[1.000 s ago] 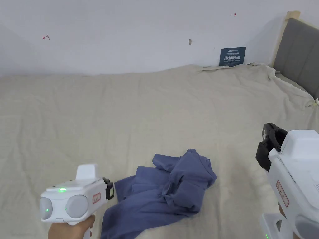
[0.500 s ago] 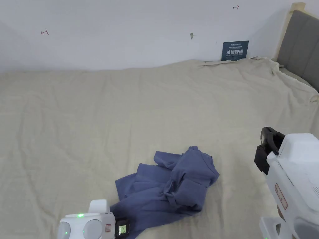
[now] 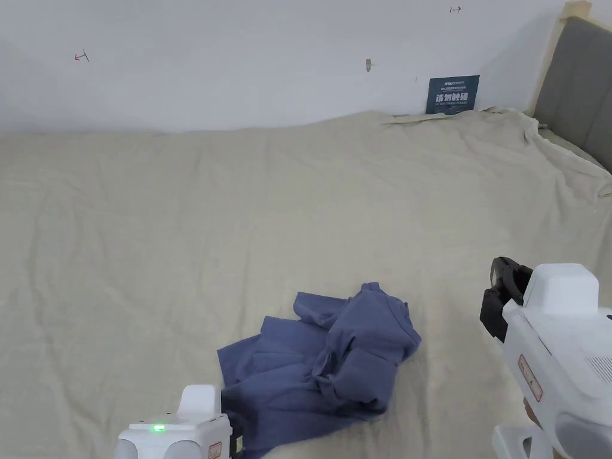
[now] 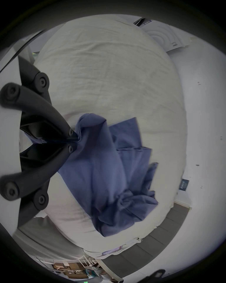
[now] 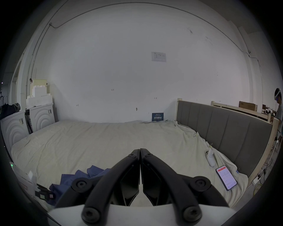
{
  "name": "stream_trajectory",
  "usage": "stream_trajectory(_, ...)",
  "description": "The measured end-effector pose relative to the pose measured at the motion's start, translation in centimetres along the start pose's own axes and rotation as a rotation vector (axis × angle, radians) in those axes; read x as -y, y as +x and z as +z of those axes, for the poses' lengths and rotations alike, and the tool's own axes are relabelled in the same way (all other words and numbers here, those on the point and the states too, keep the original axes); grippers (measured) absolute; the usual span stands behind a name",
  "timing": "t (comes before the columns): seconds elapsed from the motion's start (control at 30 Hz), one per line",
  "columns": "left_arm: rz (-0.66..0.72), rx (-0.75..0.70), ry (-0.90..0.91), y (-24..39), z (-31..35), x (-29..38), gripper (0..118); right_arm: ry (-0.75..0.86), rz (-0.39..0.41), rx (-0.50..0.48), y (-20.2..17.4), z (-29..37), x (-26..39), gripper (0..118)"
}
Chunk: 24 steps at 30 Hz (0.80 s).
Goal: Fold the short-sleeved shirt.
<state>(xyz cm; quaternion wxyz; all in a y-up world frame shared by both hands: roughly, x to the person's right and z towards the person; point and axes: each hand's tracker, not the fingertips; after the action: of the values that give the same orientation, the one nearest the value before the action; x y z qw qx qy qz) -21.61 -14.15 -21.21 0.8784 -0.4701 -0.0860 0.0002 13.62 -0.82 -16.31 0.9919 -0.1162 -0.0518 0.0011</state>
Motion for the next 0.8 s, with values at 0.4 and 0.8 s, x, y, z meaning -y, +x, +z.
stream_trajectory(0.4, 0.079, 0.064, 0.135, -2.2, 4.4, -3.8, 1, -0.357, 0.000, -0.099, -0.2, -12.3, 3.7, 49)
stream_trajectory(0.8, 0.066, 0.070, 0.114, -2.5, 3.3, -4.0, 1, -0.613, -0.029, -0.197, -3.7, -20.0, 8.8, 103)
